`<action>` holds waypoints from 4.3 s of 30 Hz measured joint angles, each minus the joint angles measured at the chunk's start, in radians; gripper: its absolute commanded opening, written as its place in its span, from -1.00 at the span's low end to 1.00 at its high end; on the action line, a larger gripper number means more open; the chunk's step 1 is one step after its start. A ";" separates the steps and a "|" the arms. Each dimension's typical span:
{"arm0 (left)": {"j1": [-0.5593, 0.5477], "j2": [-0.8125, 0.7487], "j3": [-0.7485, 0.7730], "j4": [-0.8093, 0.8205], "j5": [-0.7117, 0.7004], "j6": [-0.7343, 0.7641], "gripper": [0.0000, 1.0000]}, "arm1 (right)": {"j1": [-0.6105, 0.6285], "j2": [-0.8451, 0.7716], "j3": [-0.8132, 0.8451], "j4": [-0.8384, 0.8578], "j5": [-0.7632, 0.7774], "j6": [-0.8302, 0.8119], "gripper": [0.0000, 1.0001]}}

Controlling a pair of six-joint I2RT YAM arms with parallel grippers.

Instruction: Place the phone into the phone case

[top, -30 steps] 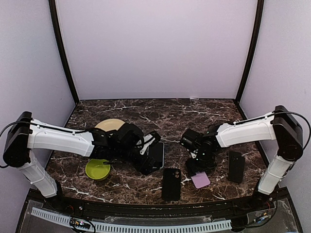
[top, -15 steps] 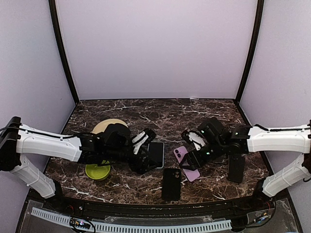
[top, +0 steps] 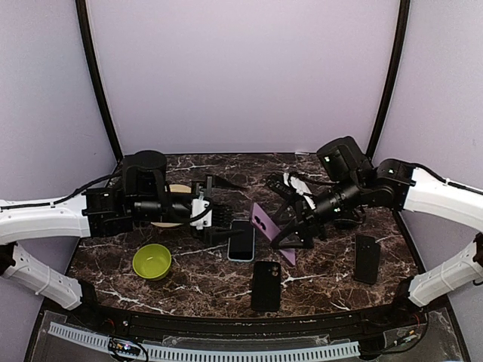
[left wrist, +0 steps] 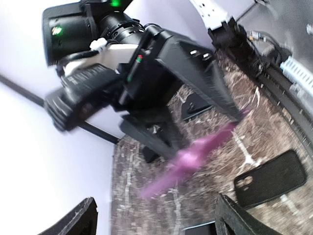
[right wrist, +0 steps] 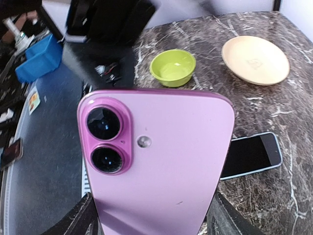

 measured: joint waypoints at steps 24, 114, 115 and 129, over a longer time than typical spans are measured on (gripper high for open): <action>-0.058 0.124 0.121 -0.269 0.152 0.360 -0.29 | 0.107 0.140 0.124 -0.221 -0.045 -0.225 -0.06; -0.230 0.455 -0.106 0.048 -0.157 -0.719 -0.49 | -0.102 0.065 -0.482 0.456 0.130 0.793 -1.00; -0.230 0.437 -0.119 0.059 -0.163 -0.724 -0.49 | -0.102 0.084 -0.488 0.467 0.115 0.800 -1.00; -0.230 0.599 -0.074 0.096 -0.193 -0.754 -0.38 | -0.105 0.210 -0.539 0.628 0.037 0.899 -1.00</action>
